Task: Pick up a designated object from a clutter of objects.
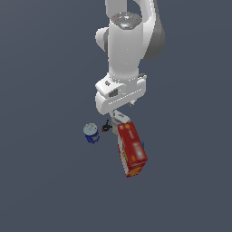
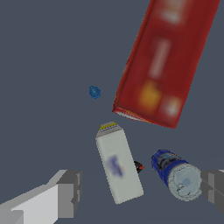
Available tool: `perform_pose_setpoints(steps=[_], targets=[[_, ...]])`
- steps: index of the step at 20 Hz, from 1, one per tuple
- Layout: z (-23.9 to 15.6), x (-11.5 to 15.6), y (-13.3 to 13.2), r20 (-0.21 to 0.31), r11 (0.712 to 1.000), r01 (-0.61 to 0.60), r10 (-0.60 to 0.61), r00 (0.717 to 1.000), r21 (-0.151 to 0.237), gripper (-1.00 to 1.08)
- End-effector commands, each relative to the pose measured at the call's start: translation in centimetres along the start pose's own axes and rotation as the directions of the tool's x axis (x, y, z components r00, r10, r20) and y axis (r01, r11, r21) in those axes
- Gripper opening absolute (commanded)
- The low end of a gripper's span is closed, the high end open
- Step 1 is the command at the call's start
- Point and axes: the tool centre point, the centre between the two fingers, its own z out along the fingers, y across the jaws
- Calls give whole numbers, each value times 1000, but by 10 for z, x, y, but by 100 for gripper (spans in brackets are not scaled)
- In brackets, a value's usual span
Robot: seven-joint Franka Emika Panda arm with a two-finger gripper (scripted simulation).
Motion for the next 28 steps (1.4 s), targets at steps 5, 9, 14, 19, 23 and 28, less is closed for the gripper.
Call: perform_pose_setpoints(steps=[5,9,14,19,23,28], targets=[[24,-10,-7,12,987,162,-162,987,7,100],[34,-15,-10,16,972,234,-235,972,12,100],[43,-20,-13,19,955,295,-296,955,17,100],[47,-22,-15,21,946,324,-324,946,19,100],[48,-22,-15,21,946,322,-323,946,19,100],[57,-23,-15,21,946,323,-323,946,19,100]])
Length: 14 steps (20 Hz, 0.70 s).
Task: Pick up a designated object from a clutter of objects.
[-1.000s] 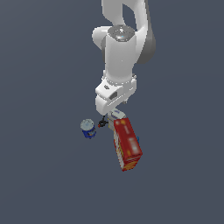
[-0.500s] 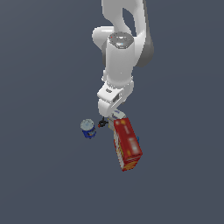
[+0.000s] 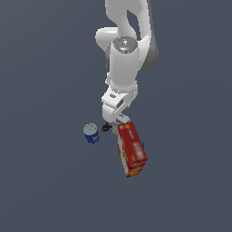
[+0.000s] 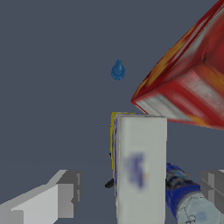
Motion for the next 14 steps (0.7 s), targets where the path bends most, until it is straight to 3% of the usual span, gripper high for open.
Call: perform_pose_setpoints(steps=[1,13,14], targets=[[8,0,-1,0,1000,1,-1,1000,1,100],[44,0,-1,0,1000,4,-4,1000,1,100],[44,0,-1,0,1000,4,-4,1000,1,-100]])
